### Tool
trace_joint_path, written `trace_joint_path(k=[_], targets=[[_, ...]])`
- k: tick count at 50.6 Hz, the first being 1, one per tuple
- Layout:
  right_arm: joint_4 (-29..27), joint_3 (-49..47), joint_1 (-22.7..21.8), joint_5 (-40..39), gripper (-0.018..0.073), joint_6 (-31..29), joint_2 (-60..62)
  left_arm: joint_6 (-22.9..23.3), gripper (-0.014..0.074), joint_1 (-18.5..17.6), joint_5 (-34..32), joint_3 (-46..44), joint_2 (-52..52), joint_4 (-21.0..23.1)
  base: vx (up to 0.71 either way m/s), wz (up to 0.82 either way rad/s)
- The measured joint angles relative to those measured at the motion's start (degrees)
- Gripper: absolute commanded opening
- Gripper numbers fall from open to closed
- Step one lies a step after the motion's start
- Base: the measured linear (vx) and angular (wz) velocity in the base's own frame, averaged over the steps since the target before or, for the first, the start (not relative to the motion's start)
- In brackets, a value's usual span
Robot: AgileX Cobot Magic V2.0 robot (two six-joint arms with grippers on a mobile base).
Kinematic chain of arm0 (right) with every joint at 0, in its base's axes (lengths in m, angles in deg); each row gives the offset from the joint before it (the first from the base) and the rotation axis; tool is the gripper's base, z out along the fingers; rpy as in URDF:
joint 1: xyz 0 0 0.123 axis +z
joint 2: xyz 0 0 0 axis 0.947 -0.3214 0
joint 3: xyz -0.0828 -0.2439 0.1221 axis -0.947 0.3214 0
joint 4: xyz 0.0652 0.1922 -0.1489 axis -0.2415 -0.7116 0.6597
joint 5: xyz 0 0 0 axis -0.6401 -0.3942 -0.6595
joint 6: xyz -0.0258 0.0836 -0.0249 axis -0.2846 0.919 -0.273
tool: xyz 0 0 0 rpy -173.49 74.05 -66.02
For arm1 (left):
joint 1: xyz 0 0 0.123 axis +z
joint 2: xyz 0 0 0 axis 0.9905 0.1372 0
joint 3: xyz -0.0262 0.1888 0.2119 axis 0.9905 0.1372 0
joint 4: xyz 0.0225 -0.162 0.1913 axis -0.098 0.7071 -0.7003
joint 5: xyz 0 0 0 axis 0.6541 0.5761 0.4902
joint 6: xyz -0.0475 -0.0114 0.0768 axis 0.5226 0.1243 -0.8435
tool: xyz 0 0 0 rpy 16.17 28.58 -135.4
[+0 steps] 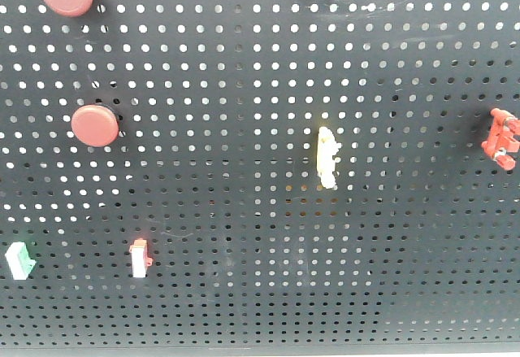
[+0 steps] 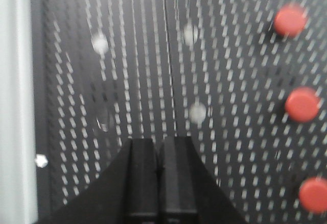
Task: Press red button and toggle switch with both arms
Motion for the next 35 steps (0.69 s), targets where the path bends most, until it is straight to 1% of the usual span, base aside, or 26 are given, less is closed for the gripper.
trace_joint_path(k=[10, 14, 20, 22, 26, 35], targets=[[0.0, -0.1, 0.0, -3.4, -0.0003, 0.0, -7.4, 0.0, 0.0001, 0.0, 1.1, 0.0, 8.4, 0.2, 0.00, 0.00], [0.0, -0.1, 0.0, -5.6, -0.0003, 0.0, -9.1, 0.0, 0.0001, 0.0, -0.3, 0.0, 11.6, 2.3, 0.00, 0.00], [0.0, -0.1, 0.0, -8.3, -0.0003, 0.0, -10.7, 0.0, 0.0001, -0.2, -2.9, 0.0, 14.9, 7.4, 0.00, 0.00], [0.0, -0.1, 0.0, -8.7, -0.0003, 0.0, -11.0, -0.1, 0.0001, -0.9, -3.7, -0.1, 15.9, 9.3, 0.00, 0.00], [0.0, -0.1, 0.0, -9.1, -0.0003, 0.0, -11.3, -0.1, 0.0001, -2.7, -3.7, -0.8, 17.4, 11.0, 0.00, 0.00], [0.0, -0.1, 0.0, -9.6, -0.0003, 0.0, -11.3, -0.6, 0.0001, -9.1, -4.4, -5.8, 21.5, 11.8, 0.00, 0.00]])
